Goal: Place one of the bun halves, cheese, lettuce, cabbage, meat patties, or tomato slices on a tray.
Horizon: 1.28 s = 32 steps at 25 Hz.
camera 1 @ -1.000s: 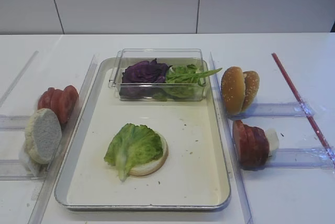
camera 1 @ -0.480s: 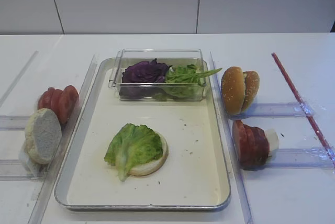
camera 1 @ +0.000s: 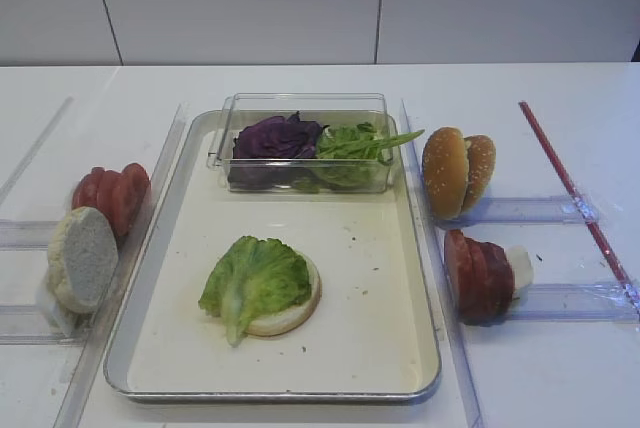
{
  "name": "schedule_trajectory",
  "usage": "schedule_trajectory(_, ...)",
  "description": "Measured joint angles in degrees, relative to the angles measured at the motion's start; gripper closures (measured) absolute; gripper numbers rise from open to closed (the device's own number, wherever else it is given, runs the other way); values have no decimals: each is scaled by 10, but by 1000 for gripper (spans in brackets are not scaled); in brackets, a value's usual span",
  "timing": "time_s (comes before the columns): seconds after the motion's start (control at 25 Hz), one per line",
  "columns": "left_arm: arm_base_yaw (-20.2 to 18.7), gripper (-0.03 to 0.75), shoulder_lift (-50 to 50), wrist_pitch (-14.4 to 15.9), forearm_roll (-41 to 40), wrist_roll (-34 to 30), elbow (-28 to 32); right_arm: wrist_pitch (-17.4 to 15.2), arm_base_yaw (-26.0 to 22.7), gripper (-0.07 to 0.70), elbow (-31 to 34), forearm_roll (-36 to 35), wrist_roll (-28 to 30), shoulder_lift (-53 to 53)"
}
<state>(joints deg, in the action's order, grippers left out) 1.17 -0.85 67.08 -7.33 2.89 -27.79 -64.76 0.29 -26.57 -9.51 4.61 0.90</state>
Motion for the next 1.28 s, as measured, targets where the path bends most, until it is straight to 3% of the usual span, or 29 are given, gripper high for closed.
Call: schedule_trajectory(1.28, 0, 246, 0, 0, 0, 0, 0, 0, 0, 122, 0, 0, 0, 0)
